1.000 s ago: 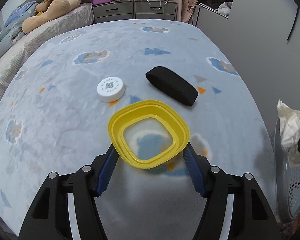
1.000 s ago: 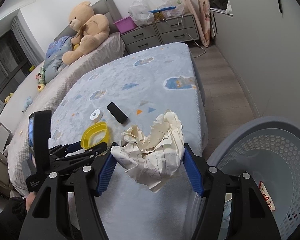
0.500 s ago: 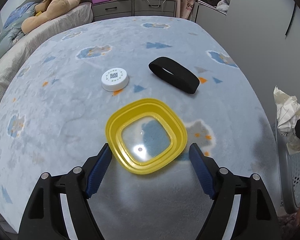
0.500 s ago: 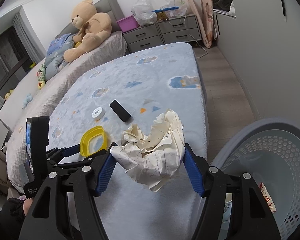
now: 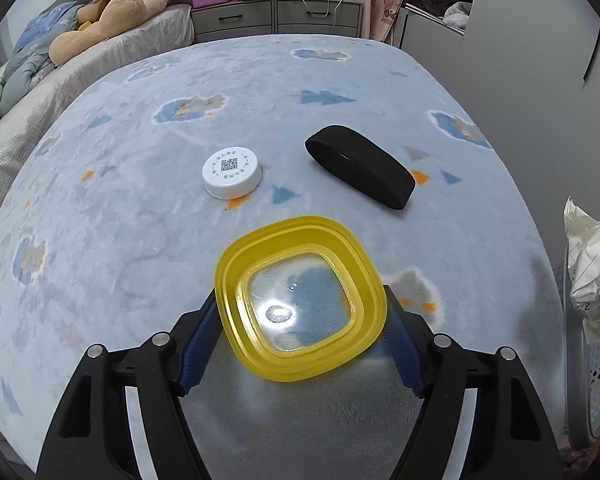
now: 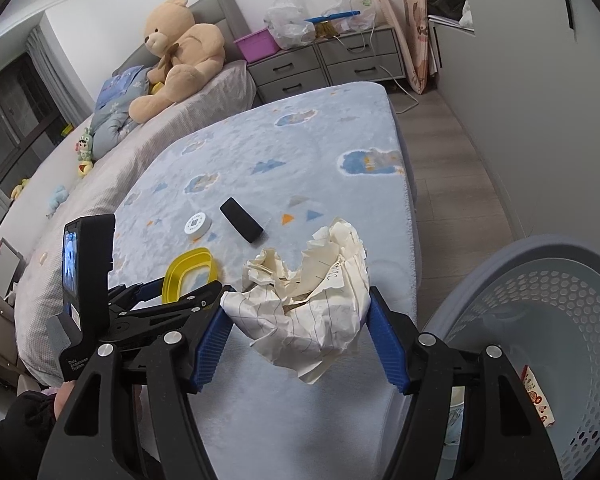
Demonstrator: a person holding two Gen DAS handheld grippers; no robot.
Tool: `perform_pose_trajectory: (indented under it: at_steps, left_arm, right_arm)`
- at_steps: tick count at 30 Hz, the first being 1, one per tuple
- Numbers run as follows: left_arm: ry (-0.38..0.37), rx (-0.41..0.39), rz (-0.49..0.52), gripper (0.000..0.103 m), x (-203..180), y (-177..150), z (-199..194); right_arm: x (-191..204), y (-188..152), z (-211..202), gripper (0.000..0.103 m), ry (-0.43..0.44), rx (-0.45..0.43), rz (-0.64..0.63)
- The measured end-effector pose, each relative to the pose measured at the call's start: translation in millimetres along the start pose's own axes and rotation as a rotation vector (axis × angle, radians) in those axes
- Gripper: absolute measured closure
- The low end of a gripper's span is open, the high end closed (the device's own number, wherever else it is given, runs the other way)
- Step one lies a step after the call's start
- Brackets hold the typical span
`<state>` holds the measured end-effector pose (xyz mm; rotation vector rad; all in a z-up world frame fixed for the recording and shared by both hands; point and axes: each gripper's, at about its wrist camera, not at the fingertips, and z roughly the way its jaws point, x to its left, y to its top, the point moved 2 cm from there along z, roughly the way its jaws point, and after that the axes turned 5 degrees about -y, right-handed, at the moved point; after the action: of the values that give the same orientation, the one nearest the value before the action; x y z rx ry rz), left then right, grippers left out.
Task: Collect trash
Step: 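Carry the yellow lid and tissue over the grey basket and release both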
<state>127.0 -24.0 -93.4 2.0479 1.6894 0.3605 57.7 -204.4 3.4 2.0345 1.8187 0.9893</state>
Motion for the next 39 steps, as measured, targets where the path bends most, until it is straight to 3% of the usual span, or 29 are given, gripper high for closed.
perform_pose_trajectory:
  at_steps: [12, 21, 29, 39]
  left_arm:
    - [-0.038, -0.097, 0.037, 0.031, -12, -3, -40]
    - [-0.09, -0.172, 0.12, 0.031, -40, -13, -75]
    - [-0.171, -0.202, 0.215, 0.031, -84, -29, -96]
    - [-0.3, -0.19, 0.392, 0.031, -181, -42, -104]
  right_arm:
    - [-4, -3, -14, 0.039, -0.021, -0.035, -0.017]
    - [-28, -16, -69, 0.039, -0.094, -0.127, 0.025]
    - [-75, -43, -125, 0.039, -0.198, -0.19, 0.109]
    - [-131, -72, -159, 0.038, -0.277, -0.225, 0.24]
